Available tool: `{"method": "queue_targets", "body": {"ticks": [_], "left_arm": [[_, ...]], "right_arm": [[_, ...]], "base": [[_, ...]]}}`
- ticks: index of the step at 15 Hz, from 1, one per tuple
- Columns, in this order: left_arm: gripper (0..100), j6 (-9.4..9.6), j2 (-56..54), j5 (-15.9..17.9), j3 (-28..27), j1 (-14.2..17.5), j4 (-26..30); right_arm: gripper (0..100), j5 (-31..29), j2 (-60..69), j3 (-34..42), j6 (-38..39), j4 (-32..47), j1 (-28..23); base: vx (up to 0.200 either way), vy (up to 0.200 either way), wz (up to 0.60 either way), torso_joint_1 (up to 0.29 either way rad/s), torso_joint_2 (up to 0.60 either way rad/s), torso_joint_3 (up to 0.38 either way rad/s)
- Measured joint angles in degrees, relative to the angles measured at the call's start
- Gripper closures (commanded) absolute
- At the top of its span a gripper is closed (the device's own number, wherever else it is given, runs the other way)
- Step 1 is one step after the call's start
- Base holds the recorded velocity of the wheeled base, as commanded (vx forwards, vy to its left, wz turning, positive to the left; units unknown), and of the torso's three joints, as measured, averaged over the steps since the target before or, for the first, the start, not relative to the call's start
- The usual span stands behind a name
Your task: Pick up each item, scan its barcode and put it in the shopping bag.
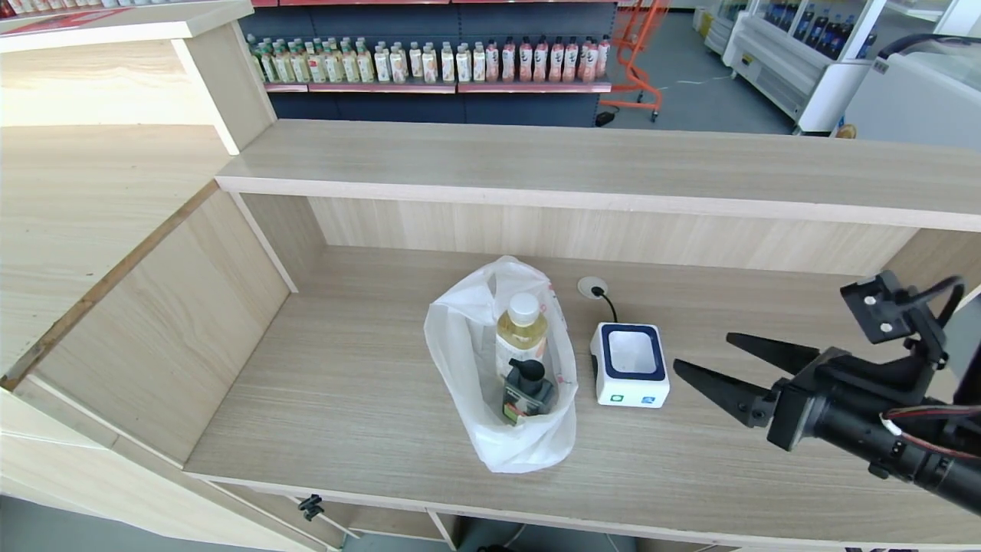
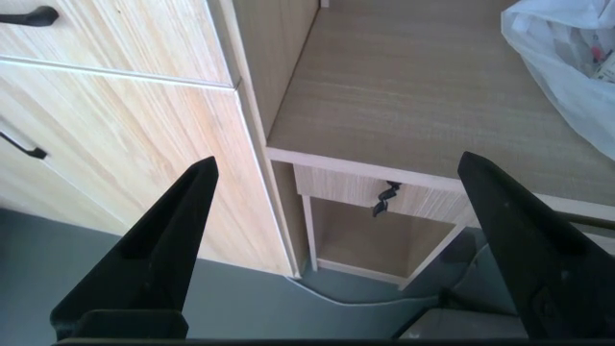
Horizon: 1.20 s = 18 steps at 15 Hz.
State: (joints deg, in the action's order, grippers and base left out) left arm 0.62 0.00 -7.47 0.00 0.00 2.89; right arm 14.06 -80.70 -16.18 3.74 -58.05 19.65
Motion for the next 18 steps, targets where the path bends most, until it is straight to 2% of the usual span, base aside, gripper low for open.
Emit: {"method": "queue_targets", "body": {"ticks": [2,4,7,10,11,13,16,18], "left_arm": [[0,0.0,0.0,0.0,0.0,0.0,0.0],[0,0.0,0.0,0.0,0.0,0.0,0.0],[0,0.0,0.0,0.0,0.0,0.0,0.0],[0,0.0,0.0,0.0,0.0,0.0,0.0],[0,0.0,0.0,0.0,0.0,0.0,0.0],[0,0.0,0.0,0.0,0.0,0.0,0.0],[0,0.0,0.0,0.0,0.0,0.0,0.0],[0,0.0,0.0,0.0,0.0,0.0,0.0]], "right_arm": [[0,-3.1,8.0,6.9,-1.5,2.3,-4.3],[0,-7.3,17.5,11.7,-3.2,8.8,-7.9],[0,-12.0,36.2,14.4,-4.8,25.4,-11.2],[0,-14.2,58.4,15.4,-8.4,44.2,-15.1],[0,-14.7,64.1,15.6,-9.2,48.3,-16.3],[0,-15.9,73.5,16.0,-10.5,53.9,-18.5],[0,-15.7,78.8,16.1,-10.4,54.1,-19.5],[0,-15.7,80.1,16.2,-6.5,54.2,-19.6]], "base": [[0.0,0.0,0.0,0.0,0.0,0.0],[0.0,0.0,0.0,0.0,0.0,0.0],[0.0,0.0,0.0,0.0,0.0,0.0],[0.0,0.0,0.0,0.0,0.0,0.0],[0.0,0.0,0.0,0.0,0.0,0.0],[0.0,0.0,0.0,0.0,0.0,0.0],[0.0,0.0,0.0,0.0,0.0,0.0],[0.0,0.0,0.0,0.0,0.0,0.0]]}}
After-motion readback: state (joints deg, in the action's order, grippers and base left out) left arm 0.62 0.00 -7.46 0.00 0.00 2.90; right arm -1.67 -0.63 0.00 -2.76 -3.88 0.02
